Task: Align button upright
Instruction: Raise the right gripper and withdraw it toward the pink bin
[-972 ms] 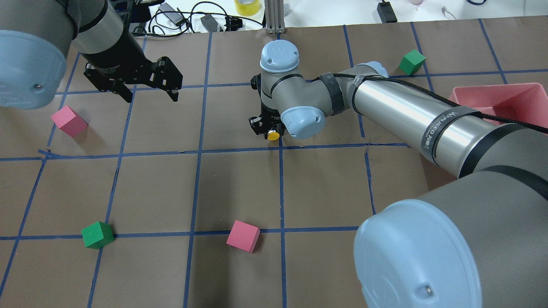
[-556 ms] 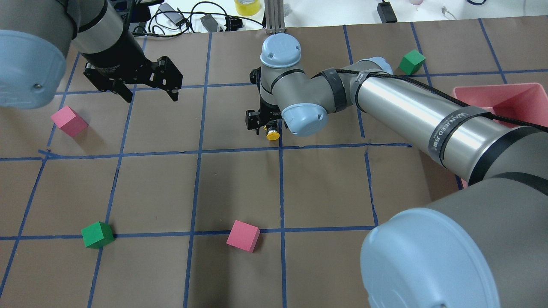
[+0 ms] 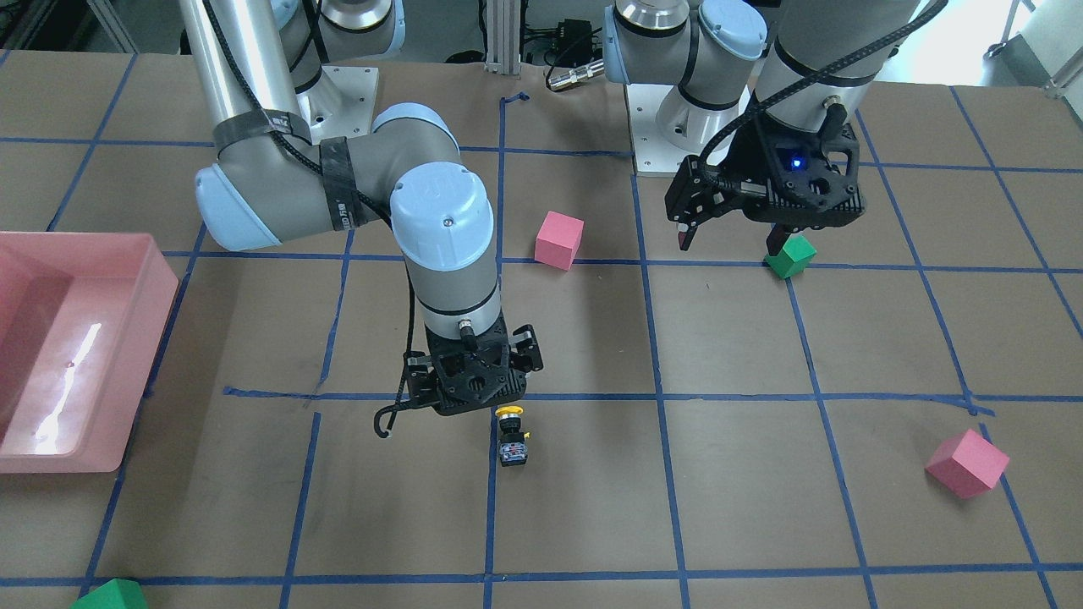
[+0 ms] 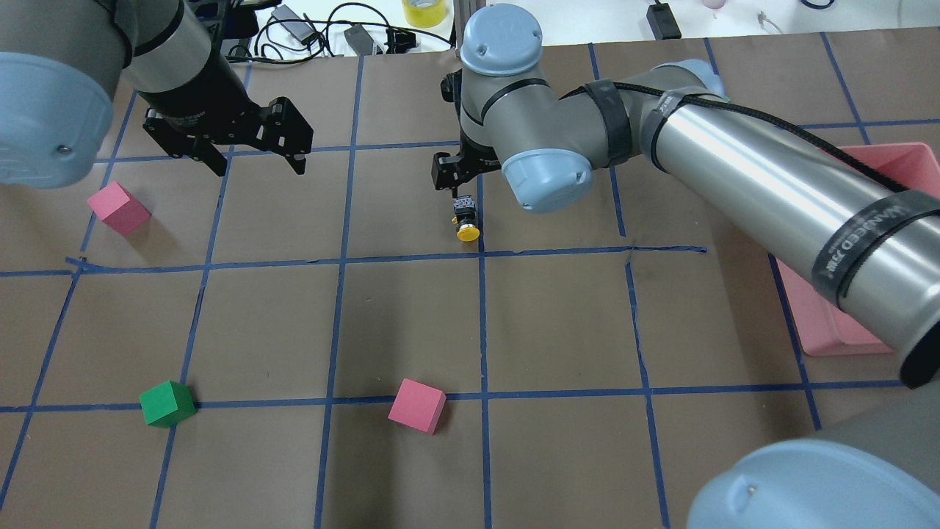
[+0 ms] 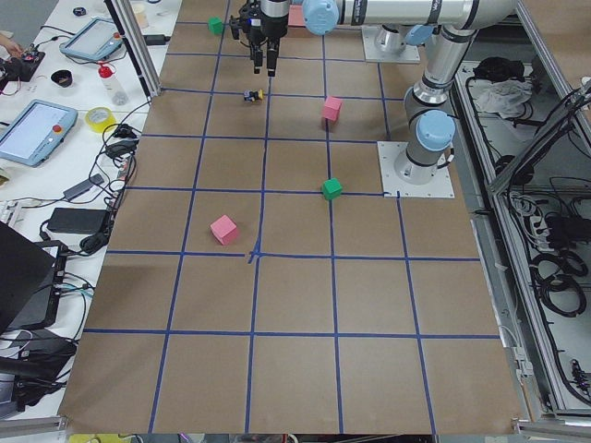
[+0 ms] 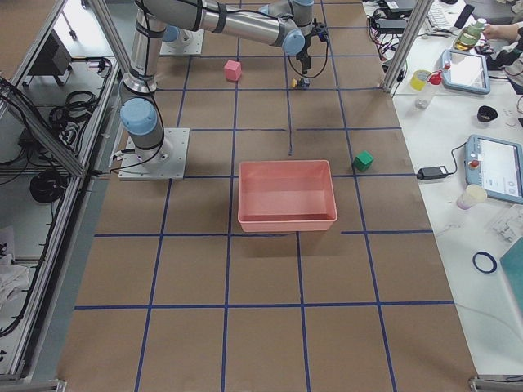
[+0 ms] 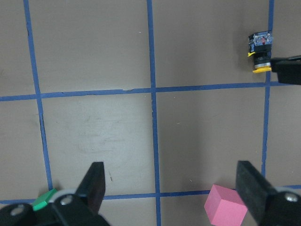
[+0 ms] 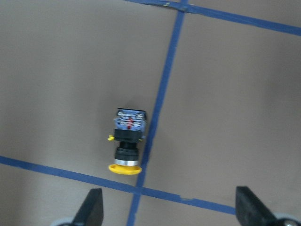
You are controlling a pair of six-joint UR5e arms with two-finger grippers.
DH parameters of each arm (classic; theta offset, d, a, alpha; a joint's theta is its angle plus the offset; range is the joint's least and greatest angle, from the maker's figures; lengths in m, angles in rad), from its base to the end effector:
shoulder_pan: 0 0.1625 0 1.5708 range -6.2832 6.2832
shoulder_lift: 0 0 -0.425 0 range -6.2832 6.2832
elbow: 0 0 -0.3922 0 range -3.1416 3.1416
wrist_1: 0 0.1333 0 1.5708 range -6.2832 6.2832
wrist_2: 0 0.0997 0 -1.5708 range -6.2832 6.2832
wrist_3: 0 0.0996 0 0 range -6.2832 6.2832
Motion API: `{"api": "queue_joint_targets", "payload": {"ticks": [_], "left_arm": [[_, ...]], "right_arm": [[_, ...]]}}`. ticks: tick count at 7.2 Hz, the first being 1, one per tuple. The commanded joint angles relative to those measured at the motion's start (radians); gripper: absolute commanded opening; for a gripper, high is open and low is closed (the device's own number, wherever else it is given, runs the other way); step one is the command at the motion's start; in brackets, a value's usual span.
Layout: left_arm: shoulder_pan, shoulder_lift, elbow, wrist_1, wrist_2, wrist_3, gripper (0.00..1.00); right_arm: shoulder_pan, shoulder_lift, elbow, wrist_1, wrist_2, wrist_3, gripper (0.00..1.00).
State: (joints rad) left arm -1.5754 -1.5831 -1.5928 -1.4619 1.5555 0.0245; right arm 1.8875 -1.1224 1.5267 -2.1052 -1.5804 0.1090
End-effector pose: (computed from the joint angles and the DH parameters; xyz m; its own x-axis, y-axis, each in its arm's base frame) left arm -0.1371 -0.5034 0.4821 -0.9995 0.0302 0.0134 0.0291 0.9968 -0.0749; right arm 0.3303 -0.5827 0.3054 -0.9786 -0.2059 -0.0046 -0.2036 0.9704 -0.1300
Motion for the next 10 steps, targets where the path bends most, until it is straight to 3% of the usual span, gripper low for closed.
{"api": "queue_joint_targets", "payload": {"ticks": [1, 2, 6, 10], "left_arm": [[0.0, 0.0, 0.001, 0.0, 0.0, 0.0, 1.0], [0.0, 0.0, -0.001, 0.0, 0.0, 0.0, 1.0], [0.0, 0.0, -0.001, -0.002, 0.002, 0.0, 1.0], [0.0, 0.0, -0.001, 0.0, 0.0, 0.0, 1.0]], "right_arm": [[-0.037, -0.057, 0.001, 0.085, -0.119, 0.0, 1.0], [-0.083, -0.094, 0.001, 0.088, -0.134, -0.002, 1.0], [-0.359, -0.238, 0.003, 0.322, -0.131, -0.138, 1.0], [-0.401, -0.284, -0.002, 0.363, -0.209, -0.117, 1.0]]}}
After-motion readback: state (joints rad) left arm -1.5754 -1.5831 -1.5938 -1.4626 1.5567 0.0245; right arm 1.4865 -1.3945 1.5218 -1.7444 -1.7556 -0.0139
